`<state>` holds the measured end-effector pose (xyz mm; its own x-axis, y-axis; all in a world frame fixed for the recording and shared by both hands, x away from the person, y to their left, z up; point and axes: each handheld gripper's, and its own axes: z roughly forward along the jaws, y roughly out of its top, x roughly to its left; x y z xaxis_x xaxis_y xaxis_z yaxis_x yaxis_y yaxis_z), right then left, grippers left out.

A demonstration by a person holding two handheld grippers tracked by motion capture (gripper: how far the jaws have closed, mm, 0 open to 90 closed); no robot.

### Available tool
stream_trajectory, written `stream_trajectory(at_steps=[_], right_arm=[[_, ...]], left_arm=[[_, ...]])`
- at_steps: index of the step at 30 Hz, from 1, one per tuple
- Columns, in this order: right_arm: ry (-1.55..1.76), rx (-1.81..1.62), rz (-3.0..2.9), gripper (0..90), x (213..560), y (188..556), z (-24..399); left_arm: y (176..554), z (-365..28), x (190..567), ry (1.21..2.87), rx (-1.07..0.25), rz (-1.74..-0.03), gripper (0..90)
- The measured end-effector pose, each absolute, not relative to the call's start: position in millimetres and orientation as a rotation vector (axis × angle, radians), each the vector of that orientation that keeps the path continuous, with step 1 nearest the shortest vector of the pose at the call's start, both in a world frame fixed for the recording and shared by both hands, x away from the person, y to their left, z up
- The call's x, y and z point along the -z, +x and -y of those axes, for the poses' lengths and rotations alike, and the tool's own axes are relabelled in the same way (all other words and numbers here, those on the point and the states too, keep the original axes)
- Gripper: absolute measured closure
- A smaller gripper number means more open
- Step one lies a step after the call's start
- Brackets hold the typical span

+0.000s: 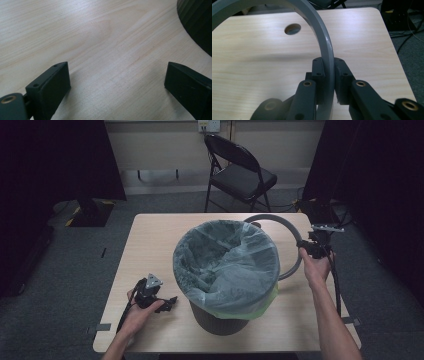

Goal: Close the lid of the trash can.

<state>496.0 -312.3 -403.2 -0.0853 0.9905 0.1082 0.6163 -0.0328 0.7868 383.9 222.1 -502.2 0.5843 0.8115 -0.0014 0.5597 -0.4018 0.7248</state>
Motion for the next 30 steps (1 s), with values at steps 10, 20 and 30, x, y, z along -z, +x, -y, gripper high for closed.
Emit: stream_trajectory(at_steps=[10,20,30], right_arm=[[1.637,-1.054,-1.718,80.6,377.3,495.3,306.7],[1.632,-1.131,-1.672,80.5,351.3,500.0,305.5],[1.630,-1.156,-1.661,80.6,329.8,516.2,305.2]], left_arm=[[384.2,-222.1,502.3,2.116,-0.465,-1.083,5.7],[385.7,-221.0,503.0,2.111,-0.473,-1.133,0.0],[385.7,-221.2,502.8,2.115,-0.474,-1.132,0.0]])
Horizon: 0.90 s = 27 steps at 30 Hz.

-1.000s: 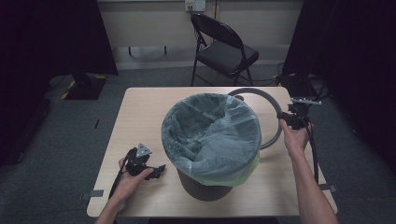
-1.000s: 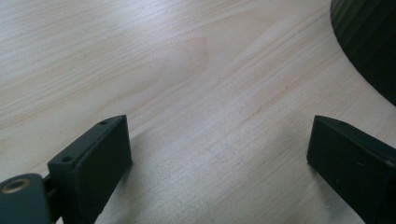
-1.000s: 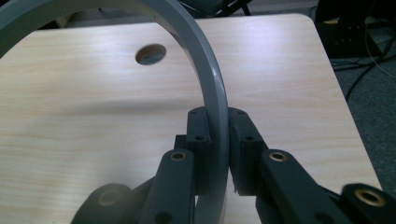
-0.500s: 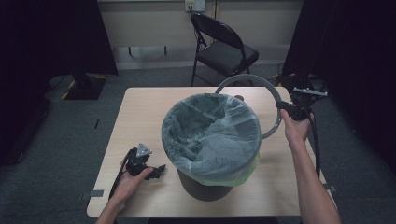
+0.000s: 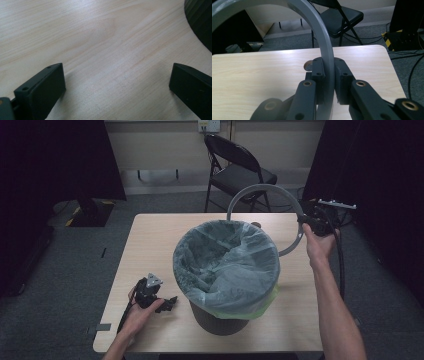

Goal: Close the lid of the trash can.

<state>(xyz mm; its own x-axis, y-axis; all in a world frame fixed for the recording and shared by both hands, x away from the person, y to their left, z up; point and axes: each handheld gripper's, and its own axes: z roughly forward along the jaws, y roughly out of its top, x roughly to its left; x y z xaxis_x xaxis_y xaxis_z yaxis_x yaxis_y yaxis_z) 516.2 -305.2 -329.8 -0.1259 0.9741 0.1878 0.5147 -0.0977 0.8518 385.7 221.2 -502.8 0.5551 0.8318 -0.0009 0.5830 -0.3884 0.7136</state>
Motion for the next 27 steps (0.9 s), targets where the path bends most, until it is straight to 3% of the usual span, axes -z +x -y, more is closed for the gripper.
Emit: stream_trajectory(at_steps=[17,27], right_arm=[[1.772,-1.297,-1.584,80.6,322.0,550.4,309.8],[1.750,-1.583,-1.627,80.6,290.2,551.1,308.4]], left_arm=[[385.7,-221.3,502.6,2.116,-0.470,-1.132,0.0],[385.6,-221.1,502.3,2.119,-0.470,-1.134,0.0]])
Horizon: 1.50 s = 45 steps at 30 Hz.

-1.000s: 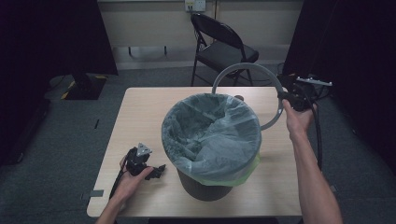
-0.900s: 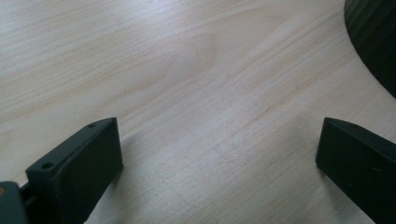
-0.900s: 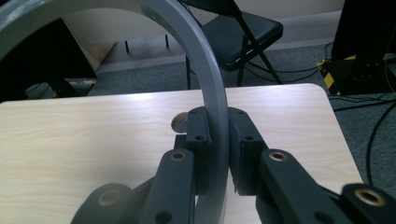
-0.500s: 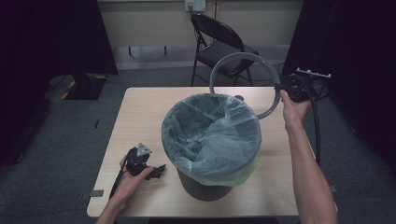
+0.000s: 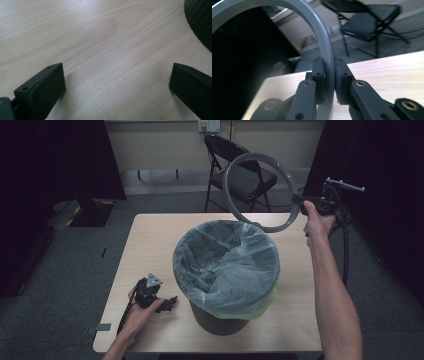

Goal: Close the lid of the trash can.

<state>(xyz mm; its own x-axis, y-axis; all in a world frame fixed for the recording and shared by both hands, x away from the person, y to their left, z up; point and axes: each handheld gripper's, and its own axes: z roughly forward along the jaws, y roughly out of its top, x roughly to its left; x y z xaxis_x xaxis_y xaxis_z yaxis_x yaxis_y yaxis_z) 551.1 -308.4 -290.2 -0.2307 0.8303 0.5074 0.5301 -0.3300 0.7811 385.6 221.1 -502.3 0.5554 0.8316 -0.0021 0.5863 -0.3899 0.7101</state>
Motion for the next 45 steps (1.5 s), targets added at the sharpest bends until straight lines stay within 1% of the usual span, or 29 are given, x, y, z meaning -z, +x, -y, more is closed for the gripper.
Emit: stream_trajectory(at_steps=[2,4,5,7,8,9,11,13,19,22,28,38,45], right_arm=[[1.725,-1.591,-1.649,80.6,284.1,547.9,304.7],[1.726,-1.624,-1.644,80.7,280.7,545.9,305.0],[1.719,-1.607,-1.648,80.7,279.0,545.8,304.8],[1.725,-1.632,-1.648,80.7,276.9,546.3,306.0],[1.726,-1.637,-1.652,80.7,276.0,546.9,306.2],[1.725,-1.640,-1.656,80.7,275.1,547.4,305.7],[1.721,-1.651,-1.657,80.7,273.6,548.2,304.8],[1.728,-1.671,-1.665,80.6,271.9,548.3,303.7],[1.677,-1.741,-1.711,80.5,257.5,545.8,299.8],[1.608,-1.751,-1.781,80.5,252.2,538.0,290.7],[1.527,-1.744,-1.890,80.4,245.3,520.7,274.2],[1.403,-1.750,-2.016,80.3,244.1,486.1,256.2],[1.339,-1.724,-2.075,80.2,246.7,466.6,244.6]], left_arm=[[385.5,-220.5,500.3,2.131,-0.458,-1.144,1.2],[386.0,-221.0,496.8,2.153,-0.445,-1.156,4.6],[385.9,-220.5,496.0,2.140,-0.440,-1.159,8.5],[385.7,-221.7,492.5,2.141,-0.420,-1.156,19.7],[386.6,-222.3,491.7,2.137,-0.401,-1.142,18.4],[386.5,-221.9,490.6,2.129,-0.403,-1.143,14.9],[386.0,-221.6,487.4,2.121,-0.424,-1.148,17.6],[385.9,-222.1,484.1,2.079,-0.418,-1.135,15.8],[382.6,-223.7,468.4,2.024,-0.390,-1.108,16.0],[380.9,-227.6,455.6,1.976,-0.406,-1.095,16.4],[382.4,-235.6,425.2,1.851,-0.307,-1.058,16.9],[386.0,-235.7,372.0,1.760,-0.374,-0.970,19.5],[382.8,-238.9,345.8,1.662,-0.393,-0.917,19.6]])
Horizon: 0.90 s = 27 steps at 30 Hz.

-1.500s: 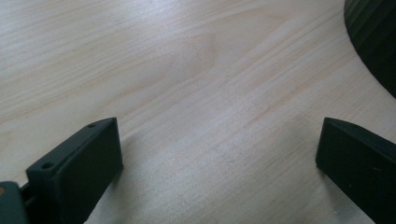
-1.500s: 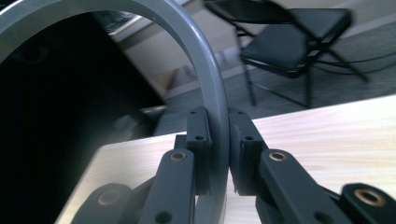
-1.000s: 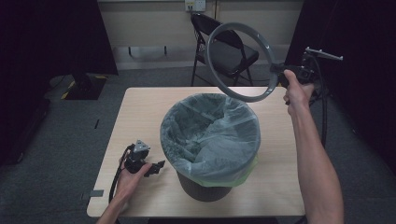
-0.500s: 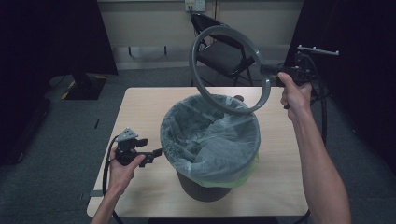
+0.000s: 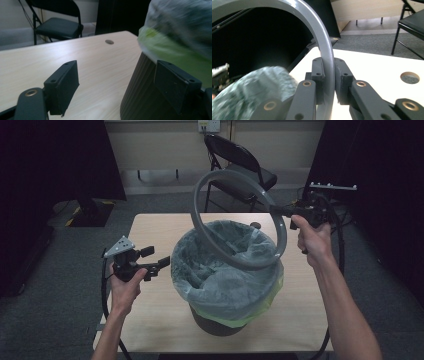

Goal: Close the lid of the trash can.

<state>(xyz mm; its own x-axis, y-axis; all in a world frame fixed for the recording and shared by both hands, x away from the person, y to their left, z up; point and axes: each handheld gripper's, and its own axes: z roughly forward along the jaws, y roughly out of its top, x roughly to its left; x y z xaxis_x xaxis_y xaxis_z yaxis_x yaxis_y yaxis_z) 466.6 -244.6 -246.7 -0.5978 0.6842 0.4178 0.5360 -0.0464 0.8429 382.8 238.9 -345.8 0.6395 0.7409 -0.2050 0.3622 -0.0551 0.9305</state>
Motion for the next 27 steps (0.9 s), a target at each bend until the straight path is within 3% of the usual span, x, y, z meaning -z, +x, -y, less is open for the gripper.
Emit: stream_trajectory(at_steps=[27], right_arm=[[1.159,-1.588,-2.198,79.8,256.2,424.1,206.2]], left_arm=[[374.0,-233.0,311.0,1.565,-0.407,-0.822,20.4]])
